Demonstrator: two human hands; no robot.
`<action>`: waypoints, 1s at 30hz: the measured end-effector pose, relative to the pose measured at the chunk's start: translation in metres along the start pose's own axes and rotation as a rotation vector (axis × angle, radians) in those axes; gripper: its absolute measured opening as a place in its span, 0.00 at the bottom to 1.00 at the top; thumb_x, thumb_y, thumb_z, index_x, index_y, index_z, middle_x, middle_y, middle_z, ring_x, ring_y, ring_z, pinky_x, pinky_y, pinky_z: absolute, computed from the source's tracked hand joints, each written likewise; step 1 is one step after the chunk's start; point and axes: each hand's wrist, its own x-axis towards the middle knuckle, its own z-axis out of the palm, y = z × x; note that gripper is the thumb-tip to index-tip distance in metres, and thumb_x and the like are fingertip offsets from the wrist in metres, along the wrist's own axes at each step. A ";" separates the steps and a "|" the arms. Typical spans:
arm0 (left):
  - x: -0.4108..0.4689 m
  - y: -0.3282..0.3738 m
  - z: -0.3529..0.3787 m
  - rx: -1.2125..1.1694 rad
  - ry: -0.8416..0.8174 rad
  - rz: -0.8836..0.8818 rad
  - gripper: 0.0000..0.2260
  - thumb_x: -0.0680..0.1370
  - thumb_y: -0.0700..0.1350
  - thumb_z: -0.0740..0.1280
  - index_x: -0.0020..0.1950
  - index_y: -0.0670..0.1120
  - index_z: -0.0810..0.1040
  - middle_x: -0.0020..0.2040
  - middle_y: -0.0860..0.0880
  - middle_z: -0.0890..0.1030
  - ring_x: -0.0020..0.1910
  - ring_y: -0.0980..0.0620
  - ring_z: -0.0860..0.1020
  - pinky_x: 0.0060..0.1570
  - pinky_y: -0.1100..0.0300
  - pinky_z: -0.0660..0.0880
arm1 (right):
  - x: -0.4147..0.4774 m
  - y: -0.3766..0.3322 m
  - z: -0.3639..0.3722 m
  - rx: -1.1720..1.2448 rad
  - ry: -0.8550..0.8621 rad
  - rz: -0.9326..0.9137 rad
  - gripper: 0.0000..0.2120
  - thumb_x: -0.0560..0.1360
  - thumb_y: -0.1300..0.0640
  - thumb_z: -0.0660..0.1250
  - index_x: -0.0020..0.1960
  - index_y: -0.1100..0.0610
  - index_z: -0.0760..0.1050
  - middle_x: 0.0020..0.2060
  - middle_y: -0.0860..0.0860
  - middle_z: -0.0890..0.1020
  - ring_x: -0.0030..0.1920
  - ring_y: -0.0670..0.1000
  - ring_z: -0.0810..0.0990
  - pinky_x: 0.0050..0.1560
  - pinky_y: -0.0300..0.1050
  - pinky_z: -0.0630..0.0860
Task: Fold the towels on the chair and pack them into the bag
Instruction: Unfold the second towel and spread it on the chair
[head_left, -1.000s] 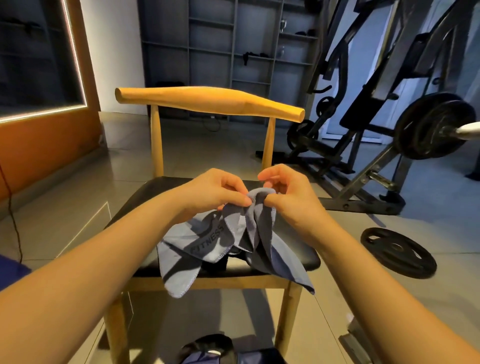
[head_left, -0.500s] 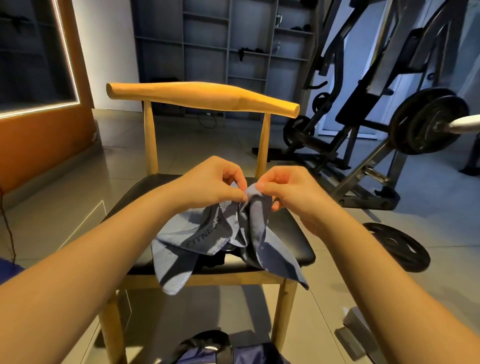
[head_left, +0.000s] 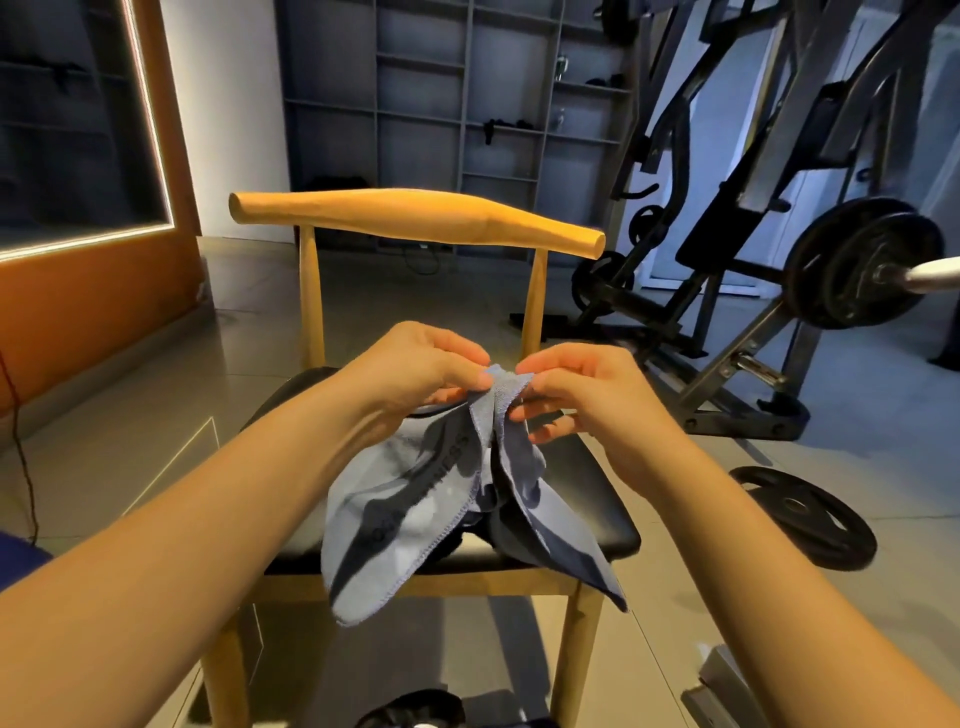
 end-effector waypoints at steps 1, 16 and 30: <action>0.000 0.000 -0.002 -0.045 -0.008 -0.020 0.08 0.72 0.34 0.75 0.50 0.40 0.86 0.46 0.43 0.86 0.51 0.46 0.85 0.54 0.54 0.81 | 0.000 0.000 -0.002 -0.006 -0.014 -0.003 0.07 0.79 0.67 0.65 0.54 0.64 0.82 0.41 0.59 0.87 0.42 0.55 0.87 0.41 0.48 0.85; -0.007 0.007 -0.004 -0.063 -0.071 -0.020 0.10 0.77 0.30 0.69 0.49 0.43 0.87 0.48 0.43 0.87 0.53 0.44 0.85 0.57 0.52 0.81 | 0.000 0.001 0.002 -0.230 -0.052 -0.158 0.05 0.80 0.62 0.68 0.48 0.62 0.82 0.36 0.57 0.84 0.33 0.50 0.81 0.33 0.42 0.78; -0.012 0.013 0.003 0.056 -0.074 0.046 0.07 0.77 0.32 0.71 0.49 0.41 0.86 0.47 0.43 0.87 0.52 0.45 0.85 0.56 0.51 0.82 | 0.003 -0.002 0.006 -0.566 -0.002 -0.386 0.07 0.78 0.57 0.72 0.54 0.47 0.82 0.46 0.42 0.83 0.47 0.43 0.82 0.48 0.42 0.83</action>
